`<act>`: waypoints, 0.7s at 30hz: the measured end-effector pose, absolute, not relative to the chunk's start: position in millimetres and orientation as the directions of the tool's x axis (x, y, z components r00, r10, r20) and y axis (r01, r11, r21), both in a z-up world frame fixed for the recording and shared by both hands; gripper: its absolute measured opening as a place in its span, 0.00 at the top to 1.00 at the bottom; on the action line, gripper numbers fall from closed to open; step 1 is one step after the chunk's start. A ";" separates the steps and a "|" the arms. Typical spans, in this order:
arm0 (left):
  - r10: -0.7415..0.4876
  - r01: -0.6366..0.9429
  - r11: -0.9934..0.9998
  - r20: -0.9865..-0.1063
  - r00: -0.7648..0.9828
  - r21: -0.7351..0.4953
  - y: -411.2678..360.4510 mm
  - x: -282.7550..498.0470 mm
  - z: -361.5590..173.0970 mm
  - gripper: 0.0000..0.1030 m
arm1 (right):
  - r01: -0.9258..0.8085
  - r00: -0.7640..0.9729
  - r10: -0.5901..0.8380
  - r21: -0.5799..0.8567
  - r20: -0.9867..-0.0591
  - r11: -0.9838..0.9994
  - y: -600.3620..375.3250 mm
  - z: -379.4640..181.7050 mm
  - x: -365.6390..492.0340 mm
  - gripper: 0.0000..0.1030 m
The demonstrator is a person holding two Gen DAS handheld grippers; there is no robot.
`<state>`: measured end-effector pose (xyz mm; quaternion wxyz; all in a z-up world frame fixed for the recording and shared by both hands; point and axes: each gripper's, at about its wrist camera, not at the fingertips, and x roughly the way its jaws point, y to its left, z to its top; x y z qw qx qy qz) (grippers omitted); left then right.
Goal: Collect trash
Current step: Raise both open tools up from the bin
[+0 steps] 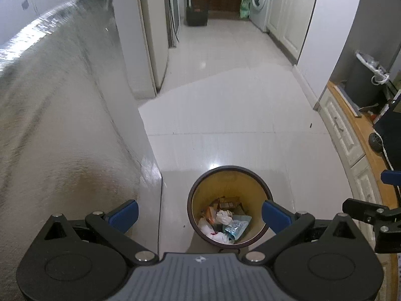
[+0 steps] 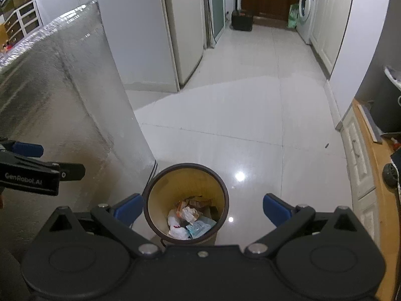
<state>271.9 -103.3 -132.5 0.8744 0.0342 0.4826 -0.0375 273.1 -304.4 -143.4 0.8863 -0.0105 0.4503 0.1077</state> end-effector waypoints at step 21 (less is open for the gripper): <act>-0.049 0.101 0.995 -0.760 0.648 0.022 -83.4 165.4 -101.0 0.00 | -0.093 0.689 0.137 0.100 -0.712 0.991 -306.2 -116.9 172.9 0.00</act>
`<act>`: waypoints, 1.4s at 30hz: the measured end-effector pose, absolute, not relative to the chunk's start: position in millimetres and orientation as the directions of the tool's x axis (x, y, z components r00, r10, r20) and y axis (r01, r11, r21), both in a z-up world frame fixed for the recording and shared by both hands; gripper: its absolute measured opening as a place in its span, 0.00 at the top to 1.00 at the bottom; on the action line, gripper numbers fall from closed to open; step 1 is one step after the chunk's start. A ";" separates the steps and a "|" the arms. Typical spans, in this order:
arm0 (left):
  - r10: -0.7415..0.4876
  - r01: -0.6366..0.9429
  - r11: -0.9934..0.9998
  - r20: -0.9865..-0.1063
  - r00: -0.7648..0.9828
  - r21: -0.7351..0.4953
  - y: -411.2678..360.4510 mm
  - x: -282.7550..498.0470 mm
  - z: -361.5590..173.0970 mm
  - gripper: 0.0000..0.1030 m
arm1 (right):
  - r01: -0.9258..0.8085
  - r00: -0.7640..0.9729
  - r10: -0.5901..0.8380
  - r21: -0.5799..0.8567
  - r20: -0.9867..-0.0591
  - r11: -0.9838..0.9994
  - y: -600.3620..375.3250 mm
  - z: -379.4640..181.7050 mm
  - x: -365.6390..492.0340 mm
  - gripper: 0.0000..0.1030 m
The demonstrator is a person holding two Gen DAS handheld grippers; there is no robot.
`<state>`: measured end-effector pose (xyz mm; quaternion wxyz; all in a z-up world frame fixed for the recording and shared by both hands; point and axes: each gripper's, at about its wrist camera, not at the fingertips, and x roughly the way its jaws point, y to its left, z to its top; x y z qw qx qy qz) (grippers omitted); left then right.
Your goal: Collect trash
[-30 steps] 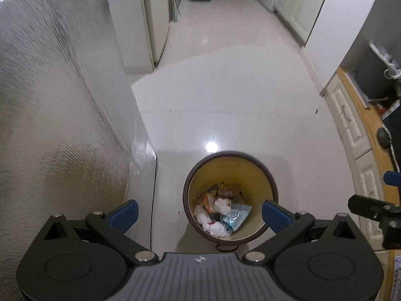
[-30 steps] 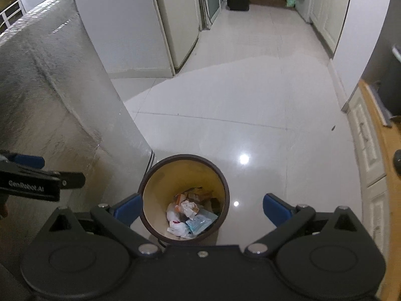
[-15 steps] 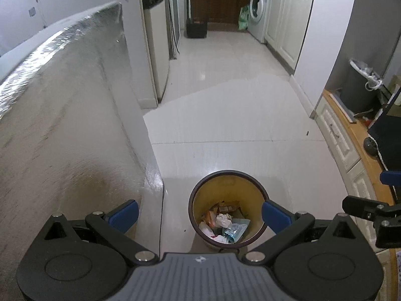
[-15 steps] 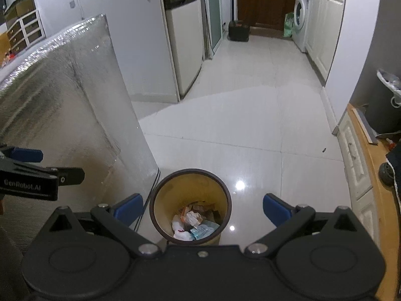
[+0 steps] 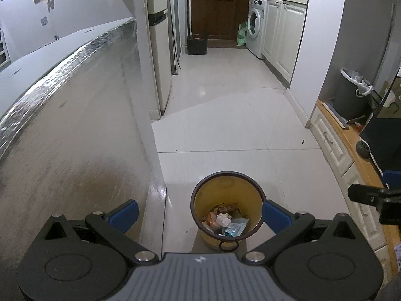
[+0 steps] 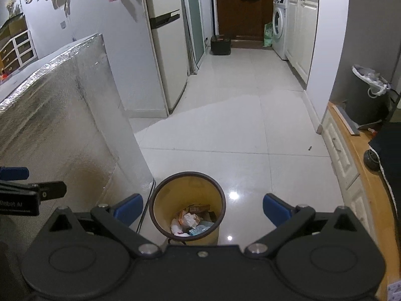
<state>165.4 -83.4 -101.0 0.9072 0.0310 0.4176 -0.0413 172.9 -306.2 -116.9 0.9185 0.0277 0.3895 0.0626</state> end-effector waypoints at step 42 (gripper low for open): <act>-0.047 0.108 0.993 -0.634 0.772 0.057 -84.9 89.1 -95.6 0.00 | 0.002 0.815 0.020 0.037 -0.580 0.999 -297.3 -107.3 83.8 0.00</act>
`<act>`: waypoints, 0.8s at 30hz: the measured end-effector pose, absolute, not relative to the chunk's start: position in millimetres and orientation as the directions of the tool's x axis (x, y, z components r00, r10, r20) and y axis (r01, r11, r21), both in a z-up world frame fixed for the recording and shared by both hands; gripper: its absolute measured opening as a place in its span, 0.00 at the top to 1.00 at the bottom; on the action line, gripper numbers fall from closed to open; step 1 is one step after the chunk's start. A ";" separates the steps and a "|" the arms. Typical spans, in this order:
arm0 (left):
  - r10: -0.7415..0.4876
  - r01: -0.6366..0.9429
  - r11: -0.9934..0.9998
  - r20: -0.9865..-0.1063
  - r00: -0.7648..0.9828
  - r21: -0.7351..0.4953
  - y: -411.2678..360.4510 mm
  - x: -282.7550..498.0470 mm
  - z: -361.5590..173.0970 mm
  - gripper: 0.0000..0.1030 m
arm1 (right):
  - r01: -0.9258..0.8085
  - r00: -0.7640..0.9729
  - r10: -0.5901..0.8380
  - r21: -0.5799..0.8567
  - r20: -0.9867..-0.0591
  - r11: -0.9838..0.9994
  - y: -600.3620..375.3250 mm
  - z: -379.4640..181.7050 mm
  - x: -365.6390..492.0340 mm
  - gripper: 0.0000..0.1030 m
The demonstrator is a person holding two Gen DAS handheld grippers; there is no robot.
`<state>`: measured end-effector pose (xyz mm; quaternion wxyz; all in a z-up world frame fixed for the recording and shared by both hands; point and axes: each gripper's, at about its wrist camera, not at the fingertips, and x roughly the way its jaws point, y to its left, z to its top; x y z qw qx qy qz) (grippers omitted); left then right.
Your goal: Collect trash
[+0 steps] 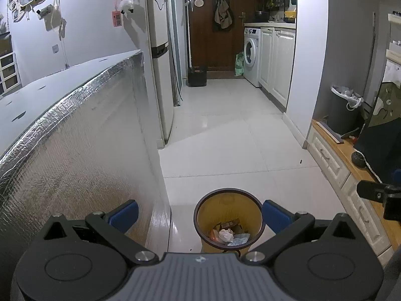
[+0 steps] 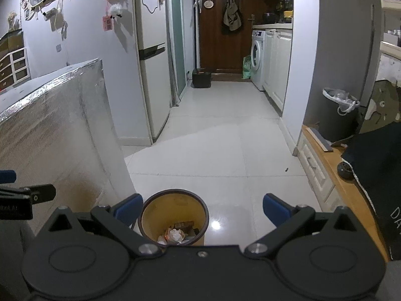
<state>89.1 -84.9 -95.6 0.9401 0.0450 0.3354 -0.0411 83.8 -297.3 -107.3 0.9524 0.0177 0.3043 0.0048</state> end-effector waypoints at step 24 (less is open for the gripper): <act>-0.043 0.111 0.992 -0.636 0.770 0.067 -87.9 89.0 -96.6 0.00 | -0.006 0.809 0.012 0.012 -0.588 1.000 -289.6 -111.7 82.9 0.00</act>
